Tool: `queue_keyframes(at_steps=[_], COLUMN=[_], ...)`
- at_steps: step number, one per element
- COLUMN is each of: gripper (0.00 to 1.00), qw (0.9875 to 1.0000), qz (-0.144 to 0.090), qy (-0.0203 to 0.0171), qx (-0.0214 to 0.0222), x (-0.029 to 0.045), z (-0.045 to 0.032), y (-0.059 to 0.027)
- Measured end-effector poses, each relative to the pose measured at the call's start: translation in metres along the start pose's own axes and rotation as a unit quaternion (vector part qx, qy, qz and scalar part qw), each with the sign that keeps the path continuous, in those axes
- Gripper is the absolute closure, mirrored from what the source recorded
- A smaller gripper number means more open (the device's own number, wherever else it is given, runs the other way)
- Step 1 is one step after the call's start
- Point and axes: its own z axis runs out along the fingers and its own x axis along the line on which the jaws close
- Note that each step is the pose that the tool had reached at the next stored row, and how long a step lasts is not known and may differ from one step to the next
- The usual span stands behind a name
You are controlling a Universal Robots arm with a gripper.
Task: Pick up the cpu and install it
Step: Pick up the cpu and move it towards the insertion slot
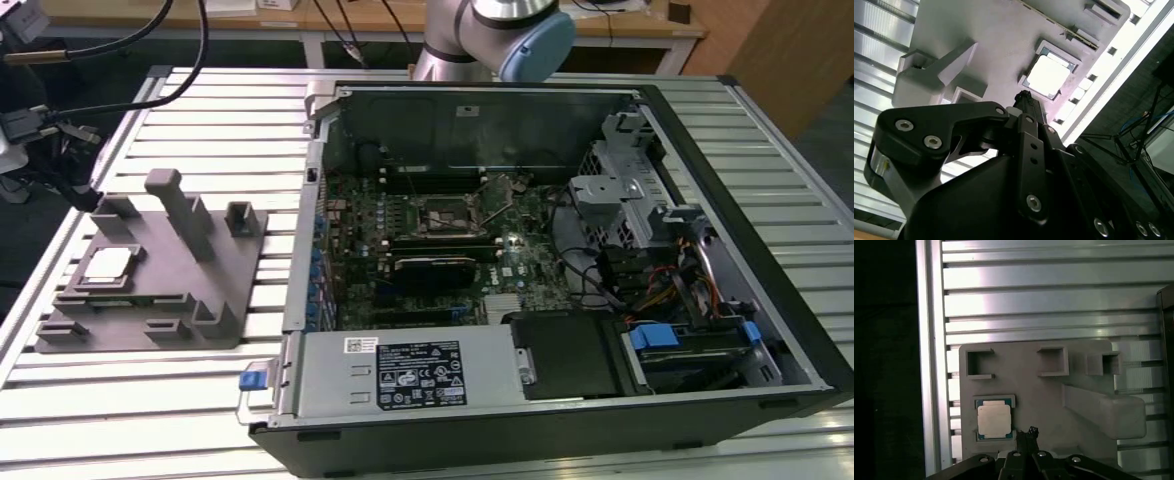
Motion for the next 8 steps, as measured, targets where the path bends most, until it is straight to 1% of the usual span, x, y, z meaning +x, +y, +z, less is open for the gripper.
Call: queue_keyframes(at_steps=[5, 7, 8], gripper=[0.89, 0.89, 0.89], qw=[1.0000, 1.0000, 1.0000], qz=[0.000, 0.000, 0.000], qy=[-0.0005, -0.0006, -0.0007], qx=[0.0012, 0.0013, 0.0013], x=[0.0075, 0.0124, 0.0135], z=[0.0060, 0.0103, 0.0121], y=[-0.0009, -0.0014, -0.0015])
